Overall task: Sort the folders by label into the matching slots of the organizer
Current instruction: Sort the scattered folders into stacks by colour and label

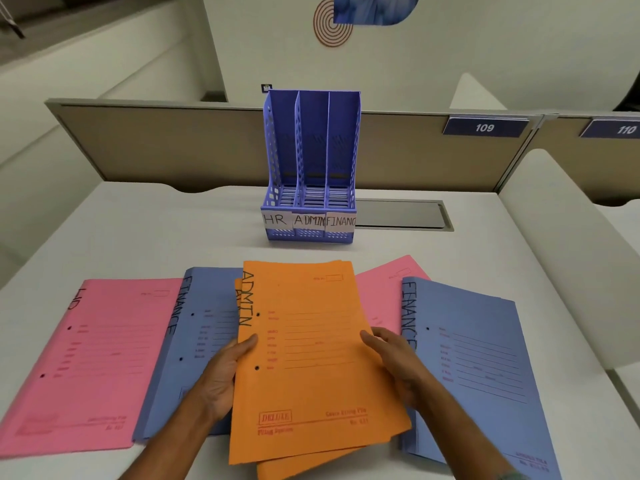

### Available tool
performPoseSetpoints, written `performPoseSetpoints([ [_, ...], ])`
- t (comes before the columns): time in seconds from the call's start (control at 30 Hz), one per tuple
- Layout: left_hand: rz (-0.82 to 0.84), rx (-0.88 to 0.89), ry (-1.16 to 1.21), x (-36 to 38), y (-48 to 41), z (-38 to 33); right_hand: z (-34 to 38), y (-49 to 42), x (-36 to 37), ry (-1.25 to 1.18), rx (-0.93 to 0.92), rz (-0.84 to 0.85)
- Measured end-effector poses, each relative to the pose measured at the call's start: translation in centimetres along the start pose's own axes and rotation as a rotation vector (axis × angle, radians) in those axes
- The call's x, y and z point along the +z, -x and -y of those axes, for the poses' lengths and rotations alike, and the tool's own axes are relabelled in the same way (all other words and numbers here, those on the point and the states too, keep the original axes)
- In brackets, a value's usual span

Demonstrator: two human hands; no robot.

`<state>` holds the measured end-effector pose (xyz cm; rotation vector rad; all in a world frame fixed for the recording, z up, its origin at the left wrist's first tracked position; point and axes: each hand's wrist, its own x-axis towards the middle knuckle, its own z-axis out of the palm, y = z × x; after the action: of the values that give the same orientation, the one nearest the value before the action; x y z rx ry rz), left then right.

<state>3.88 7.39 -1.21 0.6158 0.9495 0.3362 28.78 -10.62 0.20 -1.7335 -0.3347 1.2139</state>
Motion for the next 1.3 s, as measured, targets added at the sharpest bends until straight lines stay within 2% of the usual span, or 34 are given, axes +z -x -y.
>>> performPoseSetpoints([
  [0.1, -0.034, 0.054, -0.052, 0.0, 0.0, 0.2, -0.5, -0.9, 1.1, -0.033, 0.012, 0.005],
  [0.2, -0.098, 0.106, -0.137, -0.3, 0.0, 0.5, -0.9, -1.4, 2.3, 0.043, -0.031, 0.025],
  [0.43, -0.223, 0.222, -0.263, -0.5, -0.7, 0.8, -1.4, -2.4, 3.9, 0.039, -0.118, -0.002],
  [0.7, -0.215, 0.330, -0.439, 2.2, -1.9, 1.2, -2.3, -3.4, 1.8, 0.115, -0.180, -0.078],
  [1.07, -0.118, 0.292, -0.562, 8.1, -4.5, 2.1, -2.2, -4.1, -3.8, 0.048, -0.166, -0.203],
  [1.3, -0.114, 0.266, -0.592, 9.6, -5.5, 2.2, -2.5, -4.9, -5.2, 0.029, -0.179, -0.277],
])
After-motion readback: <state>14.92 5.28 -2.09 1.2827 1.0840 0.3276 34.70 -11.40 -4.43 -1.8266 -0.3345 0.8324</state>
